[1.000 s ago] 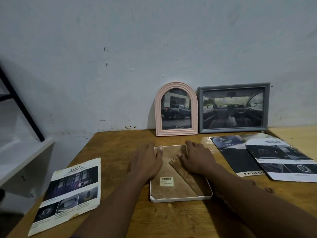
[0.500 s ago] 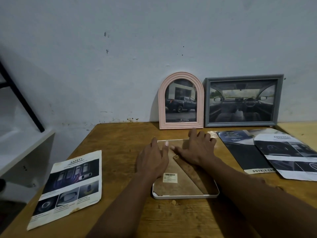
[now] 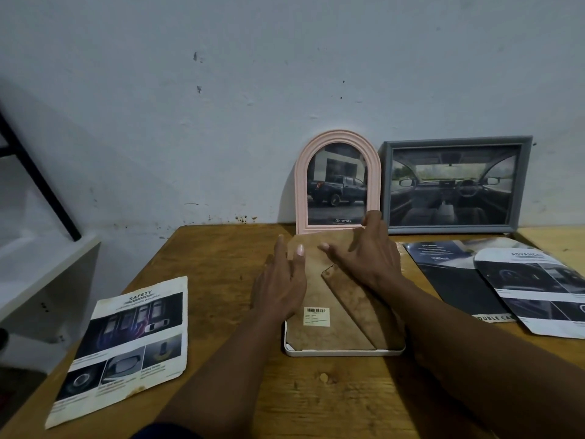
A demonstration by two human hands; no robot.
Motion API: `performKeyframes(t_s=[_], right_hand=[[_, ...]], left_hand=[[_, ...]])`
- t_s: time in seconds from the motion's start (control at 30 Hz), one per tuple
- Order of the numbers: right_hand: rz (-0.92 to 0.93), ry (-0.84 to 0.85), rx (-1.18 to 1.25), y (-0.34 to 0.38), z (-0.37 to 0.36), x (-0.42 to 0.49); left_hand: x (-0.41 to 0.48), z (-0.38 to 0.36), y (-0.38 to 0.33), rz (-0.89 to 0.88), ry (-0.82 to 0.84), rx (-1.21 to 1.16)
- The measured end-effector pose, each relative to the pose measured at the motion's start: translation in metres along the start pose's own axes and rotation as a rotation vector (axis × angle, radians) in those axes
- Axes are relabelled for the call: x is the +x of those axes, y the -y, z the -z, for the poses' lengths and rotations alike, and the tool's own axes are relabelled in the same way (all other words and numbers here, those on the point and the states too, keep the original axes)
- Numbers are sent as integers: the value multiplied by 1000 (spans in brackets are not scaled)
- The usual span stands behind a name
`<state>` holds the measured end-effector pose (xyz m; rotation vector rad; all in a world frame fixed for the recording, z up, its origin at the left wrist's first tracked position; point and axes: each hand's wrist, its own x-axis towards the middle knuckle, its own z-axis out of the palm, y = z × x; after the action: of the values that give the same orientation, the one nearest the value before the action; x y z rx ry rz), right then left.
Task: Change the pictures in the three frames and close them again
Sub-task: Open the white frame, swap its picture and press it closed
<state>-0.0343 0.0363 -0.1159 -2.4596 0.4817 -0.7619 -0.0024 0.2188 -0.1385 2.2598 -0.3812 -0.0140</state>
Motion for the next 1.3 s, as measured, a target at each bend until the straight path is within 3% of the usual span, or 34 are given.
performKeyframes(t_s=[0.2, 0.4, 0.67, 0.87, 1.07, 1.3], right_hand=[[-51, -41, 170, -1, 2, 35], [-46, 35, 304, 10, 19, 56], [-13, -46, 376, 49, 72, 41], [-52, 39, 322, 57, 102, -11], [-136, 164, 289, 36, 96, -109], [-130, 212, -33, 22, 69, -153]], left_hand=[[29, 4, -10, 64, 26, -194], [33, 8, -16, -40, 29, -307], [1, 44, -55, -56, -33, -471], [-49, 72, -58, -91, 75, -324], [-133, 63, -26, -72, 81, -205], [-170, 53, 9, -163, 22, 348]])
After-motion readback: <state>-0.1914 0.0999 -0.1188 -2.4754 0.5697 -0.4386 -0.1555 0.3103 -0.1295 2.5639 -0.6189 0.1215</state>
